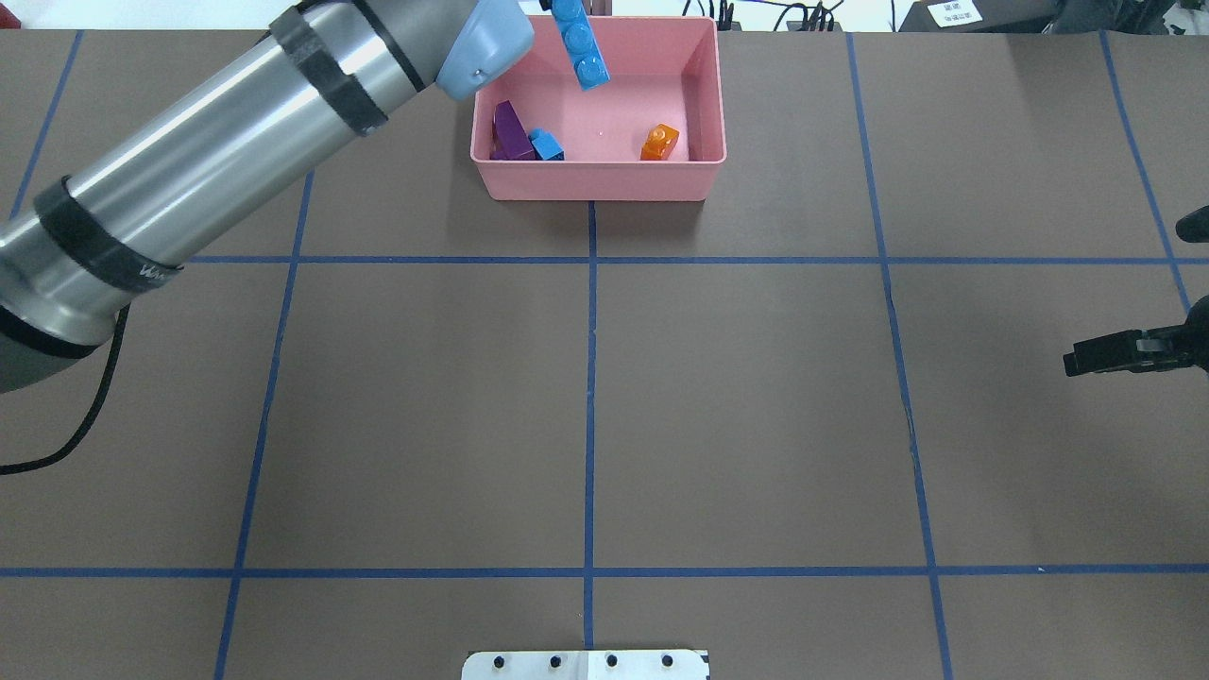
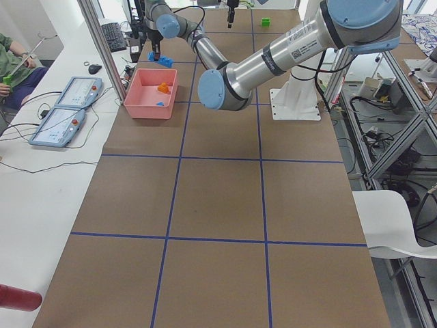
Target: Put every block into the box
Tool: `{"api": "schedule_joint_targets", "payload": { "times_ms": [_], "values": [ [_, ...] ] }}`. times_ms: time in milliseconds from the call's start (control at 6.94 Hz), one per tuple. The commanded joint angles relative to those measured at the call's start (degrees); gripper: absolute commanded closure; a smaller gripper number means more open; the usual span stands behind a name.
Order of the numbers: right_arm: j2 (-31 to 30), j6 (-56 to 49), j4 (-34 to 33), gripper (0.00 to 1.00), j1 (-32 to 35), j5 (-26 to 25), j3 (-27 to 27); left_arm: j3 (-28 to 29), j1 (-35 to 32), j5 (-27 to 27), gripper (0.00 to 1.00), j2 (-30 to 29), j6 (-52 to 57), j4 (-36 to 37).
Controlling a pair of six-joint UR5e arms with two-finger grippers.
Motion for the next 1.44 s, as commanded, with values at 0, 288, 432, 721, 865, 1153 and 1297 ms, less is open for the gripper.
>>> {"api": "schedule_joint_targets", "payload": {
  "times_ms": [0, 288, 432, 721, 865, 1153, 1297],
  "values": [
    [0.01, 0.07, 0.0, 0.0, 0.0, 0.02, 0.01, 12.02, -0.27, 0.06, 1.0, -3.72, -0.44, -4.17],
    [0.01, 0.16, 0.0, 0.0, 0.0, 0.03, 0.01, 22.21, 1.65, 1.46, 1.0, -5.39, -1.58, -14.0],
    [0.01, 0.07, 0.0, 0.0, 0.0, 0.03, -0.08, 25.13, 2.88, 3.12, 1.0, -5.48, -2.54, -17.87],
    [0.01, 0.07, 0.0, 0.0, 0.0, 0.03, -0.16, 28.31, 5.96, 7.69, 1.0, -6.27, -6.49, -22.12],
    [0.01, 0.07, 0.09, 0.0, 0.0, 0.03, -0.34, 28.32, 6.32, 7.71, 0.75, -6.8, -6.94, -22.13],
    [0.01, 0.07, 0.09, 0.0, 0.0, 0.03, -0.34, 28.32, 6.68, 7.54, 0.13, -6.89, -6.77, -22.22],
    [0.01, 0.07, 0.09, 0.0, 0.0, 0.03, -0.34, 28.32, 6.68, 7.45, 0.0, -6.98, -6.68, -22.22]
  ]
}}
